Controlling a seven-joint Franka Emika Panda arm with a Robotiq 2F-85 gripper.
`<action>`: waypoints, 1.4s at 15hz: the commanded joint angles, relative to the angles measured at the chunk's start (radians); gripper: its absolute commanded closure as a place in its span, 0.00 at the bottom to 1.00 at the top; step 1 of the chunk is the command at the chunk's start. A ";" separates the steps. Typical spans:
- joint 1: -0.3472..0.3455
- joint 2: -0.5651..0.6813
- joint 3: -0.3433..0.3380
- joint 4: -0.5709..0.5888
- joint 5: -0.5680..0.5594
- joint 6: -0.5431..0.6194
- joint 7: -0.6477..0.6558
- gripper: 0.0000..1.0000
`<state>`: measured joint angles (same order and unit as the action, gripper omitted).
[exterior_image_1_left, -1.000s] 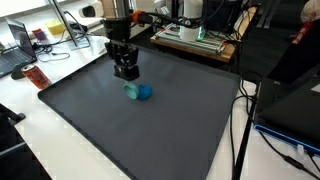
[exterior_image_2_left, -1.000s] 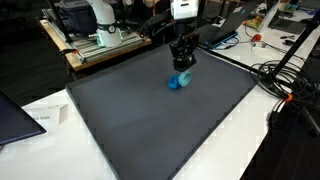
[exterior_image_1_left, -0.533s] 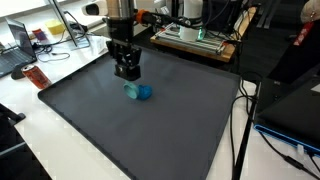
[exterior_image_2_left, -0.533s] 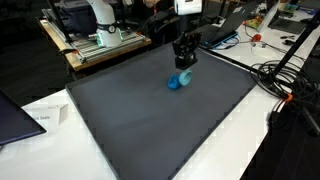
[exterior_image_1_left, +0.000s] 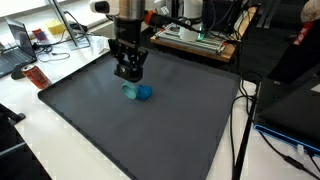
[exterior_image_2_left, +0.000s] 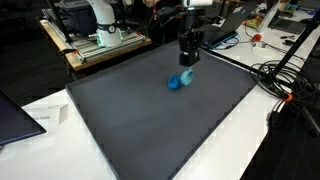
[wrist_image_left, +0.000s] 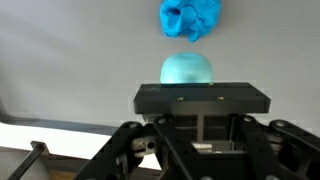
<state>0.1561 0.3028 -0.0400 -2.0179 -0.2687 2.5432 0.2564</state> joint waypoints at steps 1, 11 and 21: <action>0.054 -0.002 -0.013 0.042 -0.101 -0.083 0.087 0.78; 0.114 0.073 0.011 0.171 -0.196 -0.304 0.180 0.78; 0.202 0.175 -0.012 0.241 -0.400 -0.362 0.335 0.78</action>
<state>0.3249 0.4479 -0.0367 -1.8130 -0.5973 2.2216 0.5305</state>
